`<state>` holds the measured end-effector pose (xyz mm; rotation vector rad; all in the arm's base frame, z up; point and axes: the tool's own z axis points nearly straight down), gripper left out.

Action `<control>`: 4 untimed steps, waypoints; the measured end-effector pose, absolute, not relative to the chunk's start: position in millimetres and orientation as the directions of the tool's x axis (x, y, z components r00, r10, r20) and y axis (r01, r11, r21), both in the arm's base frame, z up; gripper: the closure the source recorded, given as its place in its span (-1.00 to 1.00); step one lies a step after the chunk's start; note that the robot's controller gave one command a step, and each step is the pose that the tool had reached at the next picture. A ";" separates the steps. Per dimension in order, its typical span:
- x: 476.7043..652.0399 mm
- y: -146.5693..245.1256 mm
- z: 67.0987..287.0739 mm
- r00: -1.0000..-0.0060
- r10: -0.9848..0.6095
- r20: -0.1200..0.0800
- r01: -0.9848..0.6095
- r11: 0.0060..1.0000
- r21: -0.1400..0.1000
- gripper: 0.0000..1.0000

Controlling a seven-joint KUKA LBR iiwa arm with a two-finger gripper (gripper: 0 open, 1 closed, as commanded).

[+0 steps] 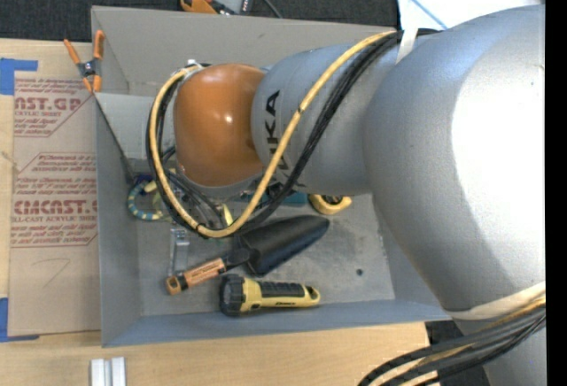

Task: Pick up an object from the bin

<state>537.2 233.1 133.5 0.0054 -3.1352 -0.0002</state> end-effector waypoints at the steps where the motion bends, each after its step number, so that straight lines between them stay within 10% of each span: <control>1: 539.4 231.8 138.4 -1.000 -0.001 -0.001 -0.001 1.000 0.002 -1.00; 2: 514.5 168.9 68.4 -0.984 -0.177 0.004 -0.177 0.984 0.000 -1.00; 3: 483.2 184.9 136.2 -0.999 -0.048 -0.007 -0.048 0.999 0.007 -1.00; 4: 512.1 170.5 70.8 -0.986 -0.167 0.006 -0.167 0.986 0.001 -1.00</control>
Offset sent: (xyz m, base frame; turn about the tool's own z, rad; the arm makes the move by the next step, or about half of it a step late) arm -0.0222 -0.0627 -0.0635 -0.1768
